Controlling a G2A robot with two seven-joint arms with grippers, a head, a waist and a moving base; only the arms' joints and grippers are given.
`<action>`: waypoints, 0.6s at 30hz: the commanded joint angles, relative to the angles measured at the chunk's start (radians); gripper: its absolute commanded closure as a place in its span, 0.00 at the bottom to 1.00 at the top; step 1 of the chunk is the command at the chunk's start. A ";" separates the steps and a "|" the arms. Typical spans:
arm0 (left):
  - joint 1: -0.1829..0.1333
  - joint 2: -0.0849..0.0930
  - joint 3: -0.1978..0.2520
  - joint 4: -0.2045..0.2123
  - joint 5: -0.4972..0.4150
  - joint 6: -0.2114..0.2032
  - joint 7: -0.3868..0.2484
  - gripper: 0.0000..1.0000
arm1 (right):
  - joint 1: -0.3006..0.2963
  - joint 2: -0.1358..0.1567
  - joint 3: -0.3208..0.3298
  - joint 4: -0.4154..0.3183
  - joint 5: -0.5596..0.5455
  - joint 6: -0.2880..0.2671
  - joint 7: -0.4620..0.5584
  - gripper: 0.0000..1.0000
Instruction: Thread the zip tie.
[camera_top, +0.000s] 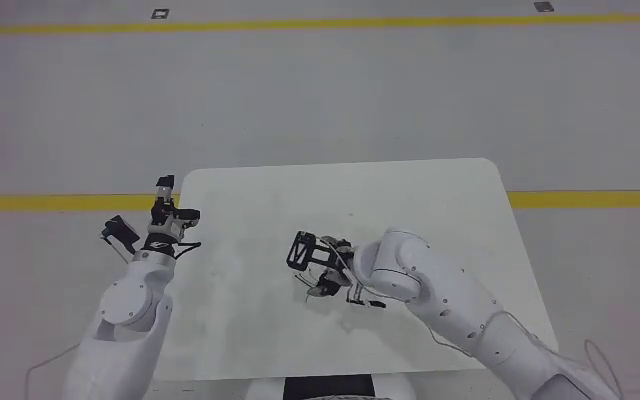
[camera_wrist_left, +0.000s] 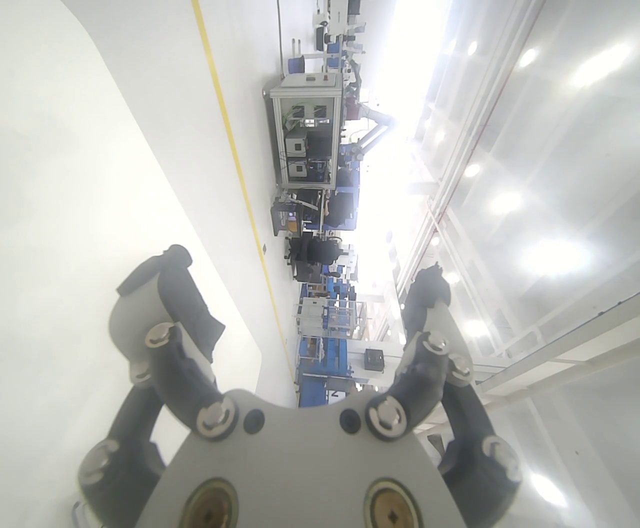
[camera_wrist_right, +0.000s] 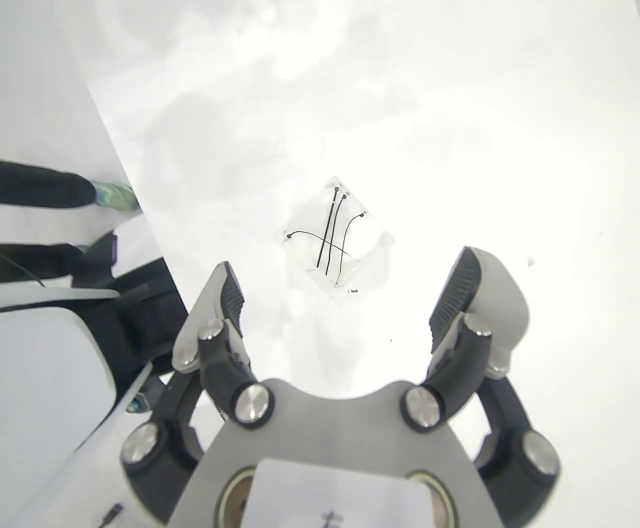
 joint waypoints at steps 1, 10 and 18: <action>0.000 0.000 0.000 0.000 0.000 0.000 0.000 0.00 | 0.091 -0.004 -0.091 0.024 0.027 0.000 0.018 0.00; 0.000 0.000 0.000 0.000 0.000 0.000 0.000 0.00 | 0.376 -0.040 -0.406 0.181 0.094 0.000 0.033 0.00; 0.000 0.000 0.000 0.000 0.000 0.000 0.000 0.00 | 0.376 -0.040 -0.406 0.181 0.094 0.000 0.033 0.00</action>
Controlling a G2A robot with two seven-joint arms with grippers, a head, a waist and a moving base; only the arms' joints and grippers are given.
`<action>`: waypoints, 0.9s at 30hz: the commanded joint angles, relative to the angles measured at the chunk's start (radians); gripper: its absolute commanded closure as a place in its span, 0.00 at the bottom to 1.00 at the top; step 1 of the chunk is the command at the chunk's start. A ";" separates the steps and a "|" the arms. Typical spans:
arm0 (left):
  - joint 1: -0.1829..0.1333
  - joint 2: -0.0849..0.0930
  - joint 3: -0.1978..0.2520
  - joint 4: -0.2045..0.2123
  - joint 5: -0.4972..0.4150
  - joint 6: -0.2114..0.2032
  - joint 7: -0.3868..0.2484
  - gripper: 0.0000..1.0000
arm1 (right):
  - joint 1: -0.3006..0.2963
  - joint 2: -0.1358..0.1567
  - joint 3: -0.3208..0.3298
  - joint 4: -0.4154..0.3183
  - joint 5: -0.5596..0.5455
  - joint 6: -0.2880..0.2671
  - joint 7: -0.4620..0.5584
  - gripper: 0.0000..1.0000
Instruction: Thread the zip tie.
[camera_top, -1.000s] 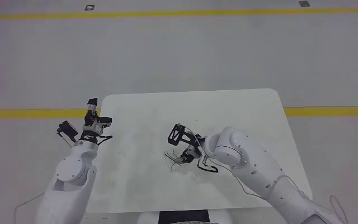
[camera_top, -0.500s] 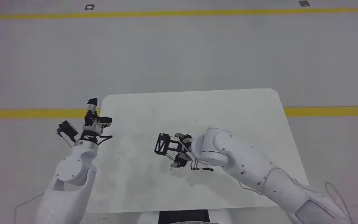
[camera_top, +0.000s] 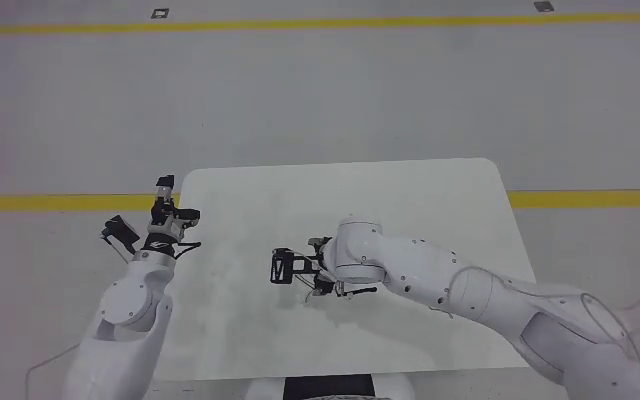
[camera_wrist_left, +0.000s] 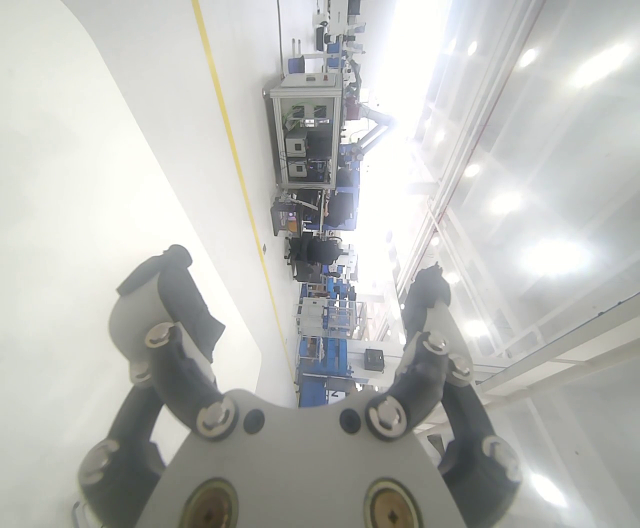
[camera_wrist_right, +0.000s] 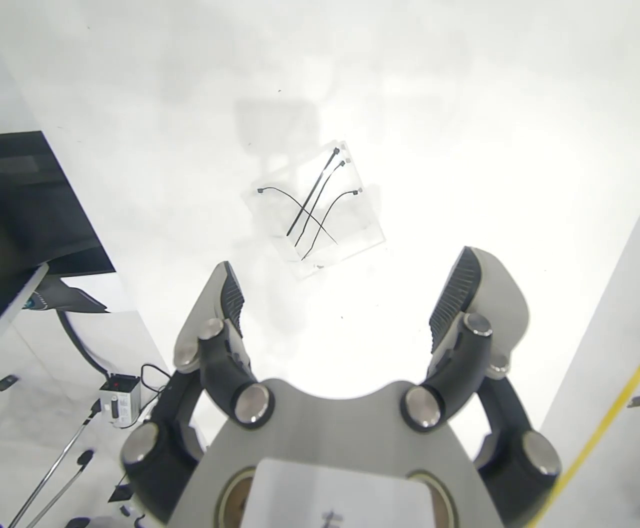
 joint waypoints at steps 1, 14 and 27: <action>0.000 0.000 0.000 0.000 0.000 0.000 0.000 0.00 | 0.000 0.000 0.000 0.000 0.000 0.000 0.000 0.00; 0.000 0.000 0.000 0.000 0.000 0.000 0.000 0.00 | 0.021 -0.014 -0.061 -0.021 -0.010 0.000 0.010 0.00; 0.000 0.000 0.000 0.000 0.000 0.000 0.000 0.00 | 0.040 -0.042 -0.082 -0.011 0.026 0.000 0.018 0.00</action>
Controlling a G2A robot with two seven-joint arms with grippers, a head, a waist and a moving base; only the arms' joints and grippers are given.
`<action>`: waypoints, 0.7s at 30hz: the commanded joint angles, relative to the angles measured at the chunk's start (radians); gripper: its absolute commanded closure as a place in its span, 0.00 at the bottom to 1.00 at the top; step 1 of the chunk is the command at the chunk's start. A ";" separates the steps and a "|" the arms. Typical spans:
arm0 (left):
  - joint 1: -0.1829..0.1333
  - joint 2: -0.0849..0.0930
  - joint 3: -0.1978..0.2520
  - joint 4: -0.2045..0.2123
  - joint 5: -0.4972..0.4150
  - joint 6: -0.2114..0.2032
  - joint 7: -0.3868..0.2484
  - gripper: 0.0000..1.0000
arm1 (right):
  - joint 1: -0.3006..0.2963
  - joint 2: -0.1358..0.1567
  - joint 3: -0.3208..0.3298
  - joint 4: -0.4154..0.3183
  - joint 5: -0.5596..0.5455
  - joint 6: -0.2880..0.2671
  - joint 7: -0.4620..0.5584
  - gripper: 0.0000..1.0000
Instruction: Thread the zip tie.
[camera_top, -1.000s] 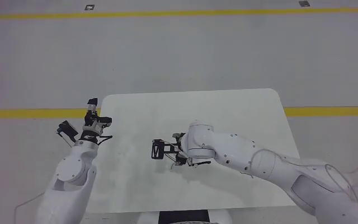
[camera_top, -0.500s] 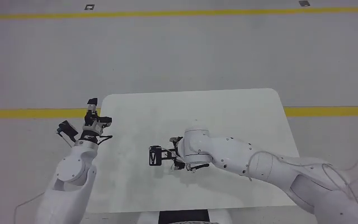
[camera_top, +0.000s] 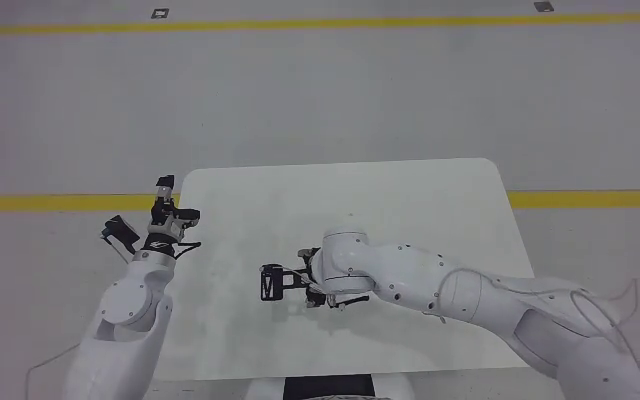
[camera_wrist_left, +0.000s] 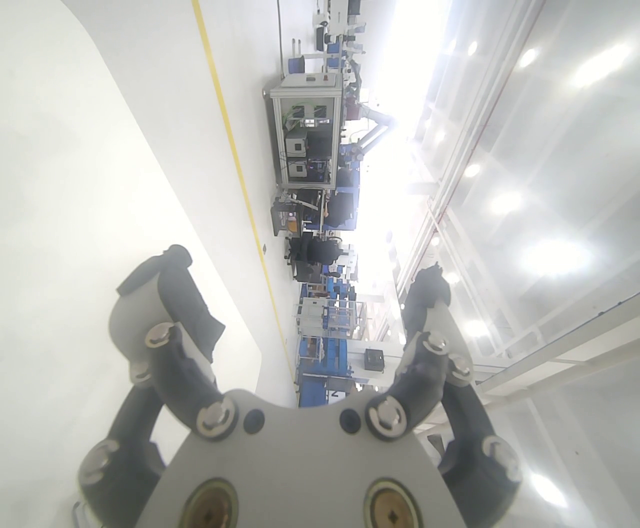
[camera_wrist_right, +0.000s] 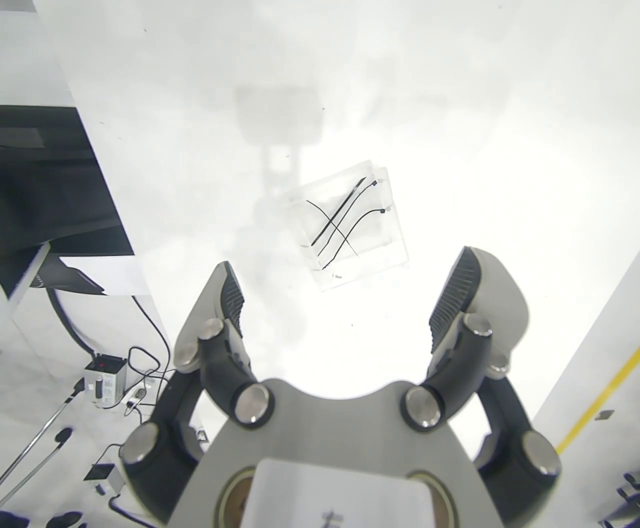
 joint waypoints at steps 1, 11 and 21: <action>0.000 0.000 0.000 0.000 0.000 0.000 0.000 0.00 | 0.000 0.000 0.000 0.000 0.000 0.000 0.000 0.00; 0.000 0.000 0.000 0.000 0.000 0.000 0.000 0.00 | -0.001 -0.014 0.000 -0.007 -0.036 0.000 0.086 0.51; 0.000 0.000 0.000 0.000 0.000 0.000 0.000 0.00 | -0.014 -0.042 0.000 0.009 -0.039 0.000 0.122 0.95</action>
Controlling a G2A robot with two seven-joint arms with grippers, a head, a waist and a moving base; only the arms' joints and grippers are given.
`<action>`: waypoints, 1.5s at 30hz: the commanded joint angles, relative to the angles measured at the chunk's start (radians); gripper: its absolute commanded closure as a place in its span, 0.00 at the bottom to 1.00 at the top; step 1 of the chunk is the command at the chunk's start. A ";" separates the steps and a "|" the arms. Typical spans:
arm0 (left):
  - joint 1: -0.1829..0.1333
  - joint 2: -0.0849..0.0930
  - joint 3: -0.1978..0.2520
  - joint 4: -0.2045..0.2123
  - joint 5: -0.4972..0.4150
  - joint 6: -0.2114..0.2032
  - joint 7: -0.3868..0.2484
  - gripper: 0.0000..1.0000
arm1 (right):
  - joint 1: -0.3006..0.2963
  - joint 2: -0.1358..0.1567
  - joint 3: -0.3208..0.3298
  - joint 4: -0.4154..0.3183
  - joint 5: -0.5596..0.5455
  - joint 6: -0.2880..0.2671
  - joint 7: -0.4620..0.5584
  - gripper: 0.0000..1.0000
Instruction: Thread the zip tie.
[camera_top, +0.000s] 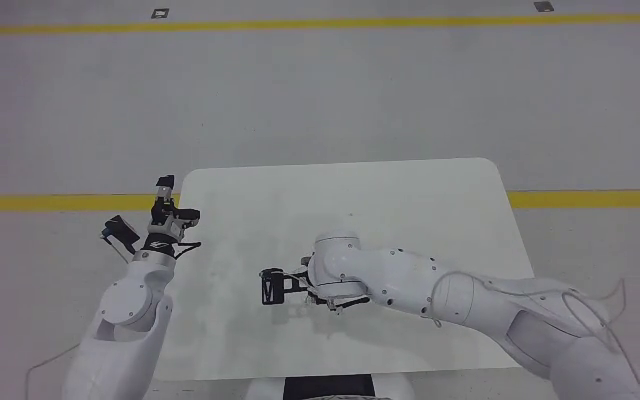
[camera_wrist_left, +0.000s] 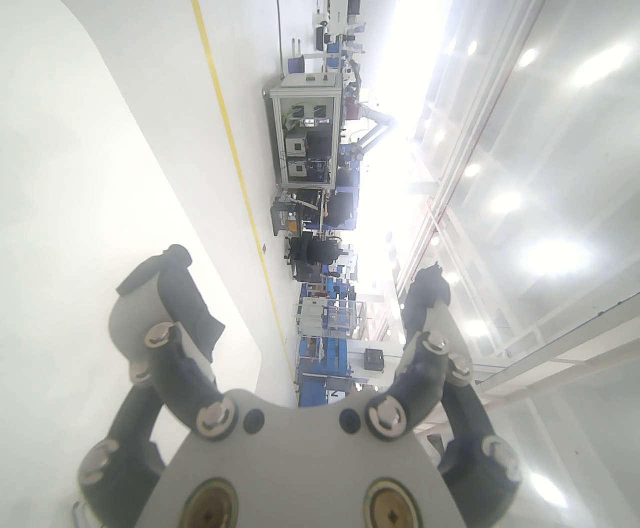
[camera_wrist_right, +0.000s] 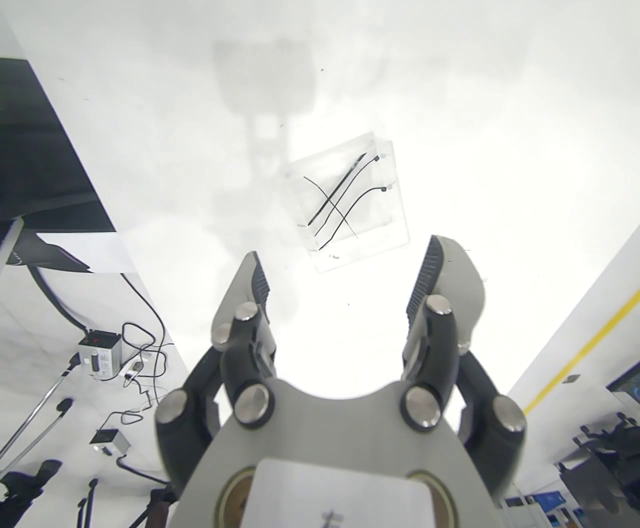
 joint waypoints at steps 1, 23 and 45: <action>0.000 0.000 0.000 0.000 0.000 0.000 0.000 0.00 | -0.002 -0.004 0.000 0.006 -0.003 0.000 0.000 0.93; 0.000 0.000 0.000 0.000 0.000 0.000 0.000 0.00 | -0.095 -0.109 0.000 0.194 -0.159 0.000 -0.003 0.82; 0.000 0.000 0.000 0.000 0.000 0.000 0.000 0.00 | -0.117 -0.205 0.000 0.378 -0.163 0.000 0.013 0.80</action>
